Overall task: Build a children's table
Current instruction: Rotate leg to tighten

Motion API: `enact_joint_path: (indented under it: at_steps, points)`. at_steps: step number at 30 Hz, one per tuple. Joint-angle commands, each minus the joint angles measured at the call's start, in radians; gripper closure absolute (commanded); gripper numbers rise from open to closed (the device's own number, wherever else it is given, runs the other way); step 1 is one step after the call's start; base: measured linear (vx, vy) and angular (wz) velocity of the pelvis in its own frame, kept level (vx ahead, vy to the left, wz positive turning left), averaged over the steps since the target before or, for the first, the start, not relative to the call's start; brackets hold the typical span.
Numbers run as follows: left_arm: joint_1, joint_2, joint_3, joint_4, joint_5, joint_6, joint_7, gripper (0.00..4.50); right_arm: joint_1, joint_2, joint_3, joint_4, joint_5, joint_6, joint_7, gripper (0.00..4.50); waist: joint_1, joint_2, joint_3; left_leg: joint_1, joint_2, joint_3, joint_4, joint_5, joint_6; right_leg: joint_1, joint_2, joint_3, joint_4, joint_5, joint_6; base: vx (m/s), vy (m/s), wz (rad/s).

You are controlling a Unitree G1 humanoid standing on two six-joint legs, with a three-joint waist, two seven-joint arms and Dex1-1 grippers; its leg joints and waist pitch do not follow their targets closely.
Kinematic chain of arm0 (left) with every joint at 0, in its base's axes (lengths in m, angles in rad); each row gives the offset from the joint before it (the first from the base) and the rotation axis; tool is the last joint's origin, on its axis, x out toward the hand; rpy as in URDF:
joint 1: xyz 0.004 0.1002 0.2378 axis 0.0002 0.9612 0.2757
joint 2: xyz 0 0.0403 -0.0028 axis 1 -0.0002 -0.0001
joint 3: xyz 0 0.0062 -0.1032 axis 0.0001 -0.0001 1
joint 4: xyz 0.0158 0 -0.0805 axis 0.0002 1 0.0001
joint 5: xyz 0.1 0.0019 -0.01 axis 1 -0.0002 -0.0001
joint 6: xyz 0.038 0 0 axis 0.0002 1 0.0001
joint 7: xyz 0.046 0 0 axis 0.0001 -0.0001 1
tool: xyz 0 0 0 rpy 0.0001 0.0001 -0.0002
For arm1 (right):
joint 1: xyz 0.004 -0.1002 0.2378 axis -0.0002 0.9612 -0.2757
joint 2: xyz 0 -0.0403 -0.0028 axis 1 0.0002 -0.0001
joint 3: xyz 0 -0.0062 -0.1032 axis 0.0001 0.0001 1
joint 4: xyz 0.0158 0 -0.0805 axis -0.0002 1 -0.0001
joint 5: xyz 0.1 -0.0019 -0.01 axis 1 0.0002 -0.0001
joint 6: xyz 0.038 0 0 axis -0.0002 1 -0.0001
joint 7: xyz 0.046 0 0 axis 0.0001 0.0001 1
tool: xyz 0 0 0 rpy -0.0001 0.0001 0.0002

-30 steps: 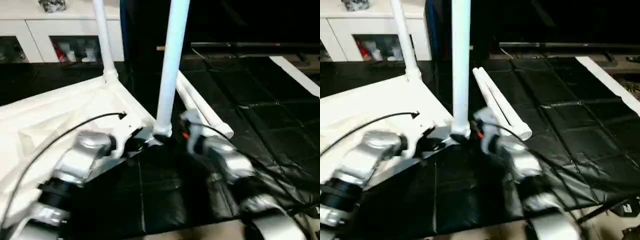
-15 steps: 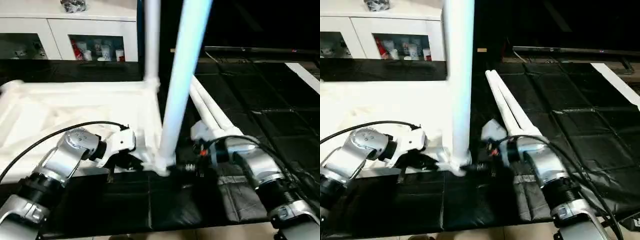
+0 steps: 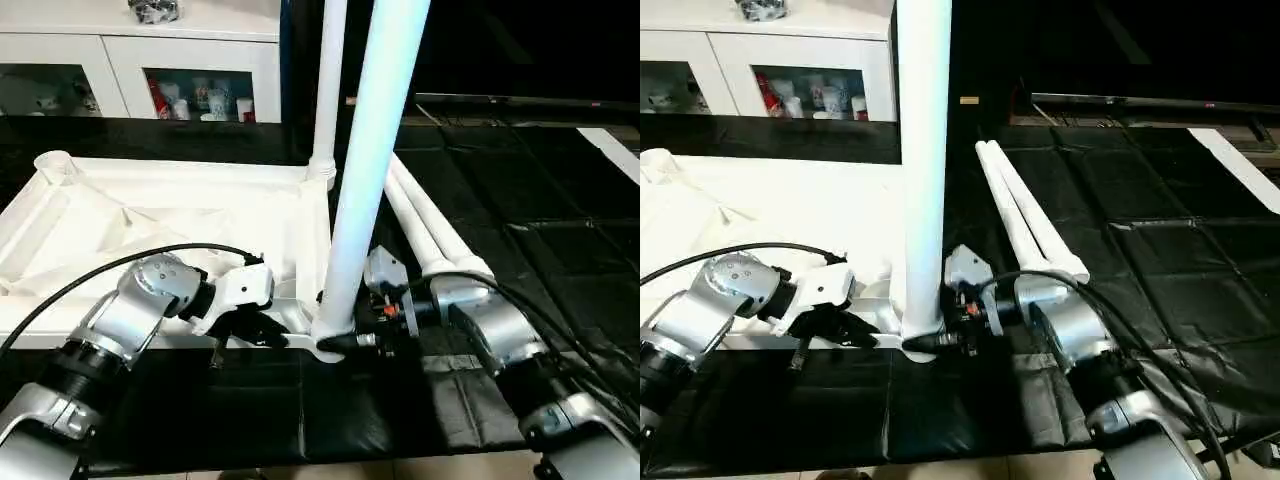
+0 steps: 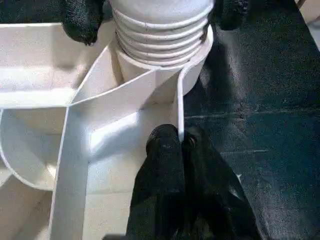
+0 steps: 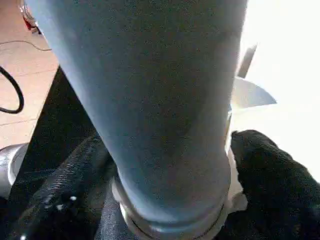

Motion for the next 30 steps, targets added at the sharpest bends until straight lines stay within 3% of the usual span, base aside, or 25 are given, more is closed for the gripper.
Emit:
enact_joint_path:
  at_steps: [1,9,14,16,18,20,23,26,28,29,30]
  points:
    - [-0.012,0.002,-0.025,-0.005,0.004,-0.016,-0.034,4.5,-0.012,0.002,-0.009,0.006,0.009,0.006,0.014,1.02,-0.006,0.013,-0.07,0.012,0.041,-0.009,-0.063,-0.216,0.0,0.05,-0.085,0.052,-0.07,-0.233,-0.179,0.0,0.0,0.0]
    - [-0.011,-0.005,-0.012,0.012,0.0,-0.008,-0.02,4.5,-0.006,0.018,-0.008,0.022,0.016,0.005,0.012,1.67,-0.006,0.015,-0.071,0.012,0.041,-0.008,-0.063,-0.213,-0.001,0.049,-0.084,0.052,-0.069,-0.225,-0.181,0.0,0.0,0.0]
    - [-0.014,-0.031,0.018,0.022,-0.011,0.042,0.038,4.5,0.009,0.051,-0.038,0.018,0.034,0.029,-0.048,1.76,-0.007,0.018,-0.069,0.014,0.042,-0.009,-0.063,-0.231,-0.009,0.047,-0.084,0.053,-0.072,-0.251,-0.178,0.0,0.0,0.0]
    - [-0.027,-0.082,0.069,0.036,-0.018,0.119,0.162,4.5,0.026,0.096,-0.063,0.029,0.022,0.039,-0.168,1.77,-0.01,0.019,-0.066,0.015,0.04,-0.011,-0.066,-0.253,-0.023,0.046,-0.086,0.053,-0.076,-0.297,-0.168,0.0,0.0,0.0]
    - [-0.029,-0.096,0.082,0.037,-0.021,0.137,0.194,4.5,0.03,0.108,-0.07,0.034,0.018,0.039,-0.201,1.78,-0.014,0.017,-0.067,0.016,0.038,-0.014,-0.067,-0.27,-0.03,0.047,-0.089,0.052,-0.082,-0.343,-0.156,0.0,0.0,0.0]
    - [-0.028,-0.149,0.132,0.011,-0.034,0.229,0.31,4.5,0.018,0.172,-0.111,0.101,-0.002,0.026,-0.379,1.78,-0.017,0.016,-0.065,0.016,0.038,-0.014,-0.069,-0.268,-0.035,0.043,-0.087,0.053,-0.082,-0.343,-0.154,0.0,0.0,0.0]
    - [-0.021,-0.224,0.189,-0.039,-0.041,0.355,0.456,4.5,-0.017,0.256,-0.175,0.193,0.01,0.027,-0.568,1.78,-0.041,0.013,-0.068,0.01,0.036,-0.018,-0.069,-0.265,-0.049,0.051,-0.09,0.051,-0.077,-0.342,-0.162,0.0,0.0,0.0]
    - [-0.024,-0.289,0.225,-0.06,-0.03,0.427,0.559,4.5,-0.054,0.308,-0.216,0.249,0.027,0.026,-0.669,1.78,-0.058,0.011,-0.068,0.007,0.033,-0.013,-0.063,-0.224,-0.025,0.051,-0.086,0.052,-0.08,-0.294,-0.172,0.0,0.0,0.0]
    - [-0.029,-0.339,0.238,-0.072,-0.013,0.46,0.633,4.5,-0.086,0.339,-0.241,0.296,0.026,0.026,-0.746,1.78,-0.059,0.011,-0.069,0.006,0.029,-0.011,-0.06,-0.207,-0.014,0.053,-0.084,0.052,-0.08,-0.277,-0.176,0.0,0.0,0.0]
    - [-0.029,-0.349,0.237,-0.075,-0.012,0.468,0.642,4.5,-0.092,0.343,-0.242,0.305,0.021,0.025,-0.76,1.78,-0.058,0.005,-0.071,0.007,0.03,-0.009,-0.059,-0.198,-0.008,0.053,-0.084,0.052,-0.08,-0.268,-0.173,0.0,0.0,0.0]
    - [-0.03,-0.359,0.236,-0.079,-0.01,0.476,0.65,4.5,-0.098,0.347,-0.242,0.313,0.014,0.023,-0.774,1.78,-0.057,0.009,-0.071,0.005,0.029,-0.01,-0.059,-0.182,0.001,0.053,-0.083,0.052,-0.077,-0.248,-0.175,0.0,0.0,0.0]
